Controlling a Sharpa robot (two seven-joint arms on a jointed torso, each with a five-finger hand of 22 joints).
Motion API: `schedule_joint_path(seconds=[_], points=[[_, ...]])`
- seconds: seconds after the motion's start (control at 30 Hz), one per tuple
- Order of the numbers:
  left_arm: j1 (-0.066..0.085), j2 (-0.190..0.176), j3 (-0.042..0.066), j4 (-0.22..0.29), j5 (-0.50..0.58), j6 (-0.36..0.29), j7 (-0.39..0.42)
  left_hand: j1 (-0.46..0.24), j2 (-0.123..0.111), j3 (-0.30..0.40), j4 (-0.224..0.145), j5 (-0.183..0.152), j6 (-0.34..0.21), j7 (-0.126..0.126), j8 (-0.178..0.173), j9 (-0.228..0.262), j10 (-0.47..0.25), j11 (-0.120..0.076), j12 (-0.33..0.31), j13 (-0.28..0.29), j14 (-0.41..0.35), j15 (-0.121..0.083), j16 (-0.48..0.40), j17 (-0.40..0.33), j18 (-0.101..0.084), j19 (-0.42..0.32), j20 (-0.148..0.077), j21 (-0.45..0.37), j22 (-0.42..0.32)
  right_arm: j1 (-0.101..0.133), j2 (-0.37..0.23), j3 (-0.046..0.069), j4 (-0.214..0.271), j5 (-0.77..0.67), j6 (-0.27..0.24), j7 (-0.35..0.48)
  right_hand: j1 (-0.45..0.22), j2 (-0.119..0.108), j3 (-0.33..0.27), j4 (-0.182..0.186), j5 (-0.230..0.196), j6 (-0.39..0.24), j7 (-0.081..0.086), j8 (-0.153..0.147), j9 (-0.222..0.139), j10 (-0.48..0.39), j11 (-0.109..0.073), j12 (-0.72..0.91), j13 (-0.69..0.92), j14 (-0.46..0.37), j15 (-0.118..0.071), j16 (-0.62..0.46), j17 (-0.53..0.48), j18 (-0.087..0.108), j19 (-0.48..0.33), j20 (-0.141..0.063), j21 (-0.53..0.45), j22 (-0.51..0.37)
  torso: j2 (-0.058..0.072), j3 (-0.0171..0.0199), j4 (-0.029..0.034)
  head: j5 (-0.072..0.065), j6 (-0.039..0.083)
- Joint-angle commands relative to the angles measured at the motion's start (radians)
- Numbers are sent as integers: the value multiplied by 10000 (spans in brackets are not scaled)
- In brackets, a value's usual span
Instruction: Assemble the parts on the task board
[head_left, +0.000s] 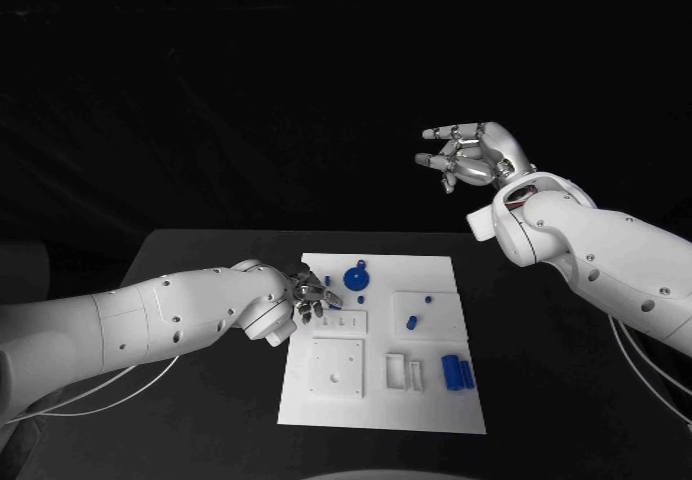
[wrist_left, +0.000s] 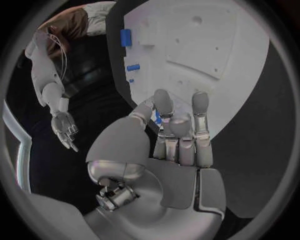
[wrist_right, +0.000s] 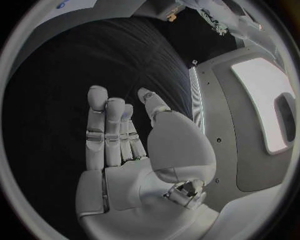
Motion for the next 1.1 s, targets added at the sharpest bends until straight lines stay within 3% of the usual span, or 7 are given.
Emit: schedule_joint_path(seconds=[0.03,0.17,0.3,0.67,1.1], points=[[-63,104,1,-90,-394,-212,-166,-92,57,-10,-81,108,2292,-1372,62,6551,318,-222,127,47,93,-1,105,147,-25,100,7,-67,115,6,64,13,-12,79,102,151,-95,39,10,-143,76,55,-18,15,16,-52,-12,36,-32,-42,-18,-7,-21,181,159,26,-78,123,-50,22,-3,16,-69],[-151,251,1,-209,-445,-244,-252,-145,69,29,-123,203,2308,-1386,63,6793,317,-231,238,103,117,12,205,332,-19,161,28,-270,446,8,145,15,-51,66,127,131,-120,48,10,-178,106,52,-17,14,15,-52,-13,42,-48,-47,-17,-2,-26,179,168,25,-86,143,-57,37,-17,27,-78],[-229,390,2,-307,-545,-310,-335,-197,72,57,-161,270,2311,-1404,96,7052,316,-250,389,195,139,10,338,431,-98,169,0,-460,845,9,210,16,-57,60,148,128,-120,48,10,-178,106,52,-17,14,15,-52,-13,42,-48,-47,-17,-2,-26,179,168,25,-86,143,-32,17,-16,25,-88],[-498,777,5,-640,-986,-485,-417,-228,93,65,-169,332,2351,-1446,118,7460,315,-272,575,305,170,-14,544,502,-114,472,-13,-1136,1742,9,297,16,49,62,181,92,-213,97,-8,-315,151,20,-14,13,14,-76,-10,54,-130,-70,-14,9,-55,182,191,29,-260,224,-16,4,-5,-9,-127],[-589,965,8,-830,-1534,-584,-443,-266,128,55,-125,324,2362,-1463,189,7758,312,-292,749,407,198,-24,675,608,-110,666,-3,-1562,2272,8,318,16,26,66,204,75,-222,98,-1,-331,217,27,-14,13,14,-71,-15,41,-166,-71,-14,15,-58,181,202,28,-307,245,-15,6,-3,-16,-166]])
